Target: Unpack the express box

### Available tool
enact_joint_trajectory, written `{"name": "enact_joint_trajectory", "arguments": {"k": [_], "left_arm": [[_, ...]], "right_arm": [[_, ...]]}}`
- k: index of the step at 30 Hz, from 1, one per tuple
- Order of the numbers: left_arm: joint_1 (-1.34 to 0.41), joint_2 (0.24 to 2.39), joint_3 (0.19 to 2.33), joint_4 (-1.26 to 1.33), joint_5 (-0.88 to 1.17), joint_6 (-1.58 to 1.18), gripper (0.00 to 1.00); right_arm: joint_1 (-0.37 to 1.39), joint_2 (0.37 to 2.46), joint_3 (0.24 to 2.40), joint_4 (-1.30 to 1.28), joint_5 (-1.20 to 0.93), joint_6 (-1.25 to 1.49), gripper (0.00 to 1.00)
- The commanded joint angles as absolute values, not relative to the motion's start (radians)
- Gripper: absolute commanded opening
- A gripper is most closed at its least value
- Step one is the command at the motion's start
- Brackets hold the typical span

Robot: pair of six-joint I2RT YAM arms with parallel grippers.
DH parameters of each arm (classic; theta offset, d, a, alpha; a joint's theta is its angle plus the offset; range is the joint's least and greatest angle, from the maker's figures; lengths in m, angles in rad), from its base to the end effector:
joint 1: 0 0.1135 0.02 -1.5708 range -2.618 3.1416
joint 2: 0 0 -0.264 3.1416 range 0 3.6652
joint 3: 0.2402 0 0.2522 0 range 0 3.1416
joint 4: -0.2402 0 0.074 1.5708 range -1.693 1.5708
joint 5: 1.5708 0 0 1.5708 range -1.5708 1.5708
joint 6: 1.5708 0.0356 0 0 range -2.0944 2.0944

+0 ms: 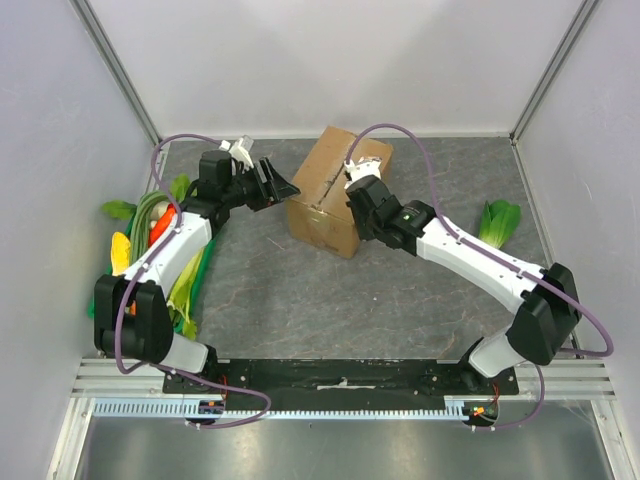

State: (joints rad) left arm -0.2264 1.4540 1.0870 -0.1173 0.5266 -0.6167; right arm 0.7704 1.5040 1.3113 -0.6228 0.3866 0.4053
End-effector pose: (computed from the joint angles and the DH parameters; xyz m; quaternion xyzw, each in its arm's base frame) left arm 0.3196 -0.0920 0.2950 -0.0283 0.8369 -0.4075 0.3642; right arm 0.2445 0.2185 0.3110 -0.0959 0.9099 0.0521 0.4002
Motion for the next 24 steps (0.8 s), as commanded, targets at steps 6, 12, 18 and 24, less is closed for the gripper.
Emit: {"name": "enact_joint_trajectory", "arguments": {"k": [6, 12, 18, 24], "left_arm": [[-0.190, 1.483, 1.124, -0.109, 0.477, -0.566, 0.72], [-0.189, 1.519, 1.147, -0.126, 0.479, -0.580, 0.72], [-0.187, 1.528, 1.134, -0.112, 0.480, -0.591, 0.72], [-0.189, 1.543, 1.131, -0.118, 0.500, -0.580, 0.71]], "right_arm": [[0.778, 1.427, 1.330, -0.607, 0.236, 0.263, 0.00], [0.779, 1.324, 1.446, -0.637, -0.086, 0.147, 0.00], [0.778, 1.348, 1.415, -0.362, -0.029, 0.104, 0.00], [0.778, 1.472, 1.396, -0.175, -0.038, 0.032, 0.00]]}}
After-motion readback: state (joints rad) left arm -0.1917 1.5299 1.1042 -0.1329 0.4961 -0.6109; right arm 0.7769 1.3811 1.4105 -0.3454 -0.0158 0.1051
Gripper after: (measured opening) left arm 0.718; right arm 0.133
